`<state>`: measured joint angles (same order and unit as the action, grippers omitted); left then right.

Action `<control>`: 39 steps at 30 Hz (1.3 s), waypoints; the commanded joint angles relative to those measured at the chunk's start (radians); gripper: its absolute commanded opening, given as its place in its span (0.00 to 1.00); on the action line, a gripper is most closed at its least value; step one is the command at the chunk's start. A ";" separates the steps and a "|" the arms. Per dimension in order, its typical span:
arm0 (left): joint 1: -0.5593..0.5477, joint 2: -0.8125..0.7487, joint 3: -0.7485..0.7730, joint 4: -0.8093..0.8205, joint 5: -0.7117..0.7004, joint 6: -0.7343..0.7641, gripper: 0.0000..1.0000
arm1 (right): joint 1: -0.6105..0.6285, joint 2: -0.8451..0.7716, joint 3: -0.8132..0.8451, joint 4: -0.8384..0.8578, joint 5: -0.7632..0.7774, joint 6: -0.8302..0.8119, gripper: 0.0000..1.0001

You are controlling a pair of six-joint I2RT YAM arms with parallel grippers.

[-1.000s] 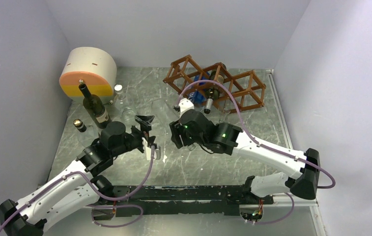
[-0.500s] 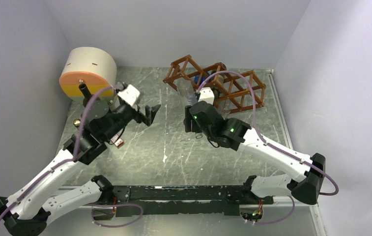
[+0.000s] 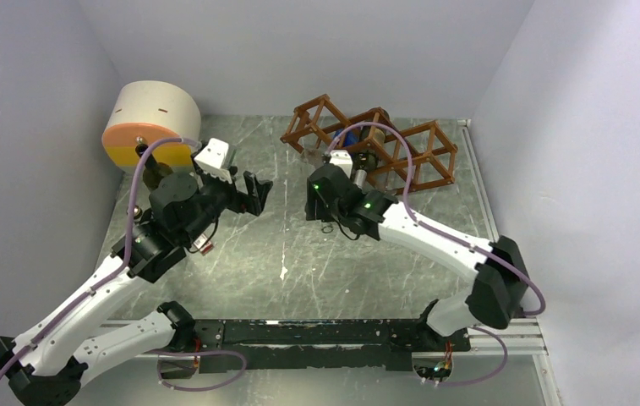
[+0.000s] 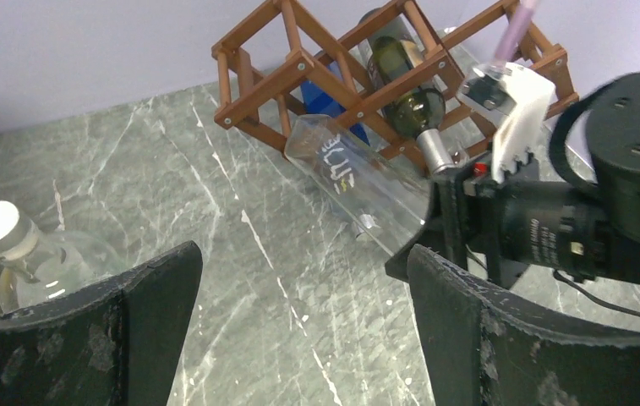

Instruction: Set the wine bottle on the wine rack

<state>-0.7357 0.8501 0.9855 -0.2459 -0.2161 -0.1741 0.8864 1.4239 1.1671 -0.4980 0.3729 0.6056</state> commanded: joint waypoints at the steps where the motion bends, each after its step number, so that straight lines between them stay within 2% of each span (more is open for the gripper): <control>1: 0.000 -0.025 -0.036 0.019 -0.027 -0.009 0.95 | -0.028 0.068 0.085 0.114 0.023 0.060 0.00; 9: 0.000 -0.041 -0.052 -0.007 -0.042 -0.007 0.95 | -0.039 0.202 0.147 0.199 0.104 0.099 0.00; 14: -0.001 -0.066 -0.069 0.007 -0.048 -0.008 0.95 | -0.039 0.223 0.163 0.199 0.206 0.144 0.00; 27: -0.002 -0.050 -0.073 0.010 -0.039 -0.007 0.95 | -0.053 0.333 0.212 0.312 0.293 0.178 0.00; 33: -0.001 -0.043 -0.054 -0.001 -0.035 0.000 0.95 | -0.052 0.416 0.286 0.321 0.443 0.196 0.00; 39: -0.002 -0.027 -0.002 -0.050 -0.040 0.018 0.95 | -0.057 0.503 0.395 0.231 0.540 0.229 0.00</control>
<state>-0.7357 0.8143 0.9253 -0.2638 -0.2432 -0.1741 0.8402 1.9018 1.4620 -0.2676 0.7326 0.7937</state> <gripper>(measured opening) 0.946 0.616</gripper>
